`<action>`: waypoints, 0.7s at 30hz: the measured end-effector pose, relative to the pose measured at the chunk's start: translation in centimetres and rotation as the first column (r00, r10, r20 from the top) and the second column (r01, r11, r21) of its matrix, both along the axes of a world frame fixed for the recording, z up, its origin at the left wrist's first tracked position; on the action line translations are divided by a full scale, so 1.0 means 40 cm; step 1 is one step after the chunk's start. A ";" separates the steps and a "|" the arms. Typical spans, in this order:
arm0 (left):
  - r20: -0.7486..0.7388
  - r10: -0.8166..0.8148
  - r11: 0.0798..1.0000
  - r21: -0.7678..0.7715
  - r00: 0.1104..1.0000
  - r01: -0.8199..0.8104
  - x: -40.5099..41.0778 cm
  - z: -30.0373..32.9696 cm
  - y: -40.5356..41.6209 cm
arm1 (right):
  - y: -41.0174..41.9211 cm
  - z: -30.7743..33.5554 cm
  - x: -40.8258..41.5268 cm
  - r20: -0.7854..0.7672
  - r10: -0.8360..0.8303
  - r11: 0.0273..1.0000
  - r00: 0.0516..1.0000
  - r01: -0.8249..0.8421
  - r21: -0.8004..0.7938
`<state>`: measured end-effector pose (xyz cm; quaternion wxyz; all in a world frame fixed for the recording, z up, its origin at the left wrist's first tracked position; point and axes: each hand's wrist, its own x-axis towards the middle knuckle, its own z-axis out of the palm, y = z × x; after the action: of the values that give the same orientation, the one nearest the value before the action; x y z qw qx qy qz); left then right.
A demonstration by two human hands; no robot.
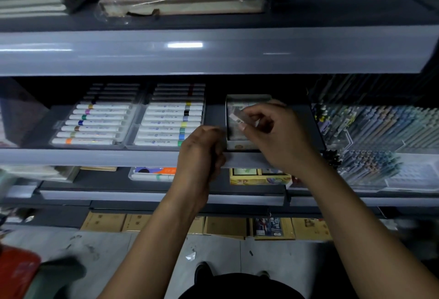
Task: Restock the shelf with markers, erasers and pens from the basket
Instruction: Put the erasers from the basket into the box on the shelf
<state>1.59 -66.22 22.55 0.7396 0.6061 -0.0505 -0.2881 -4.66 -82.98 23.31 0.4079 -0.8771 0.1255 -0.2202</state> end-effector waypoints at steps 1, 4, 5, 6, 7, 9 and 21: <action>0.114 0.009 0.998 0.065 0.993 -0.017 0.000 -0.011 -0.004 | -0.015 0.001 0.009 -0.022 -0.032 0.998 0.999 0.031 -0.063; 0.423 -0.055 0.976 0.216 0.905 -0.042 0.002 -0.042 -0.017 | -0.051 0.004 0.041 -0.104 -0.110 0.962 0.988 0.080 -0.259; 0.487 -0.089 0.961 0.270 0.869 -0.053 0.003 -0.052 -0.021 | -0.058 0.003 0.053 -0.131 -0.122 0.954 0.984 0.079 -0.290; 0.528 -0.126 0.944 0.323 0.840 -0.061 0.006 -0.062 -0.023 | -0.063 0.001 0.064 -0.158 -0.128 0.950 0.979 0.075 -0.304; 0.557 -0.164 0.927 0.368 0.814 -0.065 0.008 -0.072 -0.025 | -0.065 -0.001 0.075 -0.182 -0.130 0.948 0.975 0.069 -0.310; 0.605 -0.216 0.904 0.421 0.766 -0.077 0.008 -0.086 -0.027 | -0.066 -0.010 0.095 -0.214 -0.117 0.949 0.970 0.045 -0.313; 0.664 -0.226 0.910 0.405 0.713 -0.089 0.012 -0.092 -0.026 | -0.046 -0.040 0.156 -0.187 -0.181 0.942 0.966 0.115 -0.316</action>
<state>2.09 -67.26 18.85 0.5105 0.8075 -0.2870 -0.0700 1.58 -84.81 21.71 0.2350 -0.9358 0.1991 -0.1717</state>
